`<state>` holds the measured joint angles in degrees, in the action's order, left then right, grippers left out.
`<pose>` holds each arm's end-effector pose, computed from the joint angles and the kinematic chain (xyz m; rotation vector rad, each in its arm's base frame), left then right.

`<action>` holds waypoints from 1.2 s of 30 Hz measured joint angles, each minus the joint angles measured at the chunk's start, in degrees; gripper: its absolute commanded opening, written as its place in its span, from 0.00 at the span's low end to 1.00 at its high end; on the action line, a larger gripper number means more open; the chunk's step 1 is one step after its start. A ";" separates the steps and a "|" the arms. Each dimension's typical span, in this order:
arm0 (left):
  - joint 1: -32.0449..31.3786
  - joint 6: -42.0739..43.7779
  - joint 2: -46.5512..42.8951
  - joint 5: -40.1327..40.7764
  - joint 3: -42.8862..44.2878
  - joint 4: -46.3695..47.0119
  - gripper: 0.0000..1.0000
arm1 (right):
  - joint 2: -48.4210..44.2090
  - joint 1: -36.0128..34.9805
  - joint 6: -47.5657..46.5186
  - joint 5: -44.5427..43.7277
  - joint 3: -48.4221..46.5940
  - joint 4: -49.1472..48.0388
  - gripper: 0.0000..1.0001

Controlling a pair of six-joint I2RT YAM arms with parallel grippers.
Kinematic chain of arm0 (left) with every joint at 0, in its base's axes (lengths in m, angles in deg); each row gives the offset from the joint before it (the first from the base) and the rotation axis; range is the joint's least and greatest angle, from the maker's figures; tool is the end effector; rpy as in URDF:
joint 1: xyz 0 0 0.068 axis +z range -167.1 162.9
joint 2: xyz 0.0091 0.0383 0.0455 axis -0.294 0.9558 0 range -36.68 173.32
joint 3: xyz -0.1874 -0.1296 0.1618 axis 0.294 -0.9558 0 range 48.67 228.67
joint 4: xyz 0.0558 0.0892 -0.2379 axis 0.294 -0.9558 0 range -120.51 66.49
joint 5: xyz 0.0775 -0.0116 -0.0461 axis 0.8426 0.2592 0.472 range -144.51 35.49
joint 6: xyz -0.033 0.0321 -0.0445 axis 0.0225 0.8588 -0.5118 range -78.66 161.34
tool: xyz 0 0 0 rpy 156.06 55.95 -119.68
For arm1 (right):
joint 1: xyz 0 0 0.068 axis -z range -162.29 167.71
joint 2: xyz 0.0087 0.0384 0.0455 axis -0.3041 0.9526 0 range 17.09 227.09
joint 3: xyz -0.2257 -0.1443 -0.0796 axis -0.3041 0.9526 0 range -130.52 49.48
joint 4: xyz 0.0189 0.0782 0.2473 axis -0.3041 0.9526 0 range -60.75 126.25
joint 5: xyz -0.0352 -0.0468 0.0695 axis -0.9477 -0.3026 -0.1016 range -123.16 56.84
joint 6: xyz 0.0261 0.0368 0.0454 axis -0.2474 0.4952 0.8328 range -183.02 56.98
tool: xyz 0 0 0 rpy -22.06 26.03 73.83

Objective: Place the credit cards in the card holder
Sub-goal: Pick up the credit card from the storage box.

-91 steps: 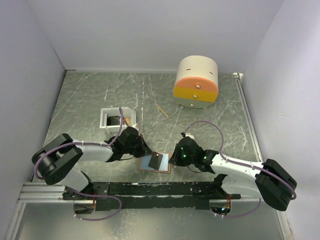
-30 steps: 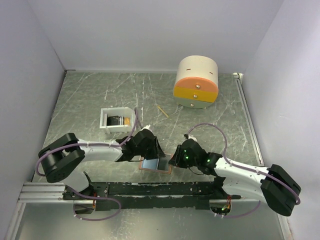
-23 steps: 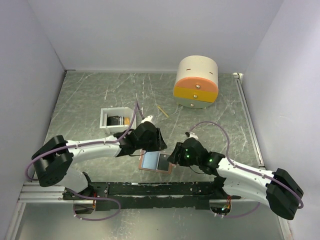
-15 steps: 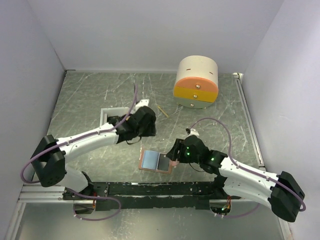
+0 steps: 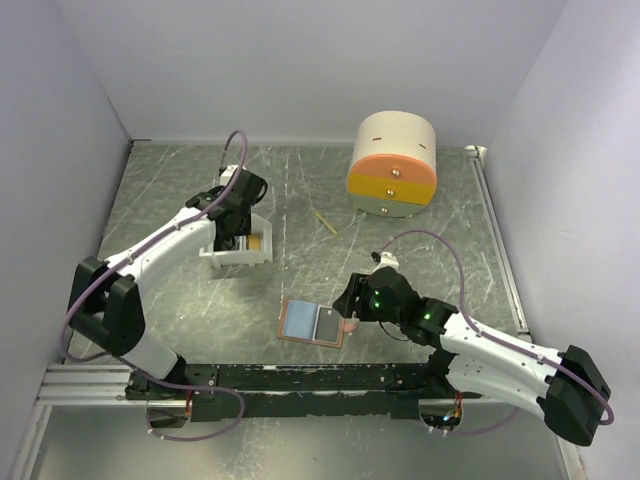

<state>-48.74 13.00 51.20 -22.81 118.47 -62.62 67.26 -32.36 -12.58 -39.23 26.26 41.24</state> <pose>0.2888 -0.1472 0.2680 -0.1300 2.3764 0.2343 0.1238 0.1397 0.1871 0.0680 2.3774 0.7928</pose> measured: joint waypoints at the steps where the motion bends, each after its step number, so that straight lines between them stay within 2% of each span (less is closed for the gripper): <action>1: 0.76 0.92 0.96 0.37 0.59 -0.13 0.56 | -0.07 0.00 -0.09 0.00 -0.02 0.09 0.57; 12: 6.73 8.52 8.59 2.05 1.84 0.04 0.53 | -0.87 0.00 -0.11 0.04 -0.02 0.20 0.58; 28: 7.82 12.28 17.25 3.19 3.10 0.55 0.54 | 0.17 0.00 -0.07 0.48 -0.02 -1.01 0.58; 32: 7.85 12.79 18.67 4.61 4.35 0.44 0.50 | -0.20 0.00 -0.02 0.48 0.02 -1.05 0.58; 36: 7.87 13.38 19.65 6.23 5.05 0.42 0.42 | -0.20 0.00 -0.04 0.50 0.11 -1.11 0.58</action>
<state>-40.87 26.38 70.85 -16.58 123.52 -62.21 67.07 -32.36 -12.62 -38.72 26.37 40.13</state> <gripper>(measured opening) 0.481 0.581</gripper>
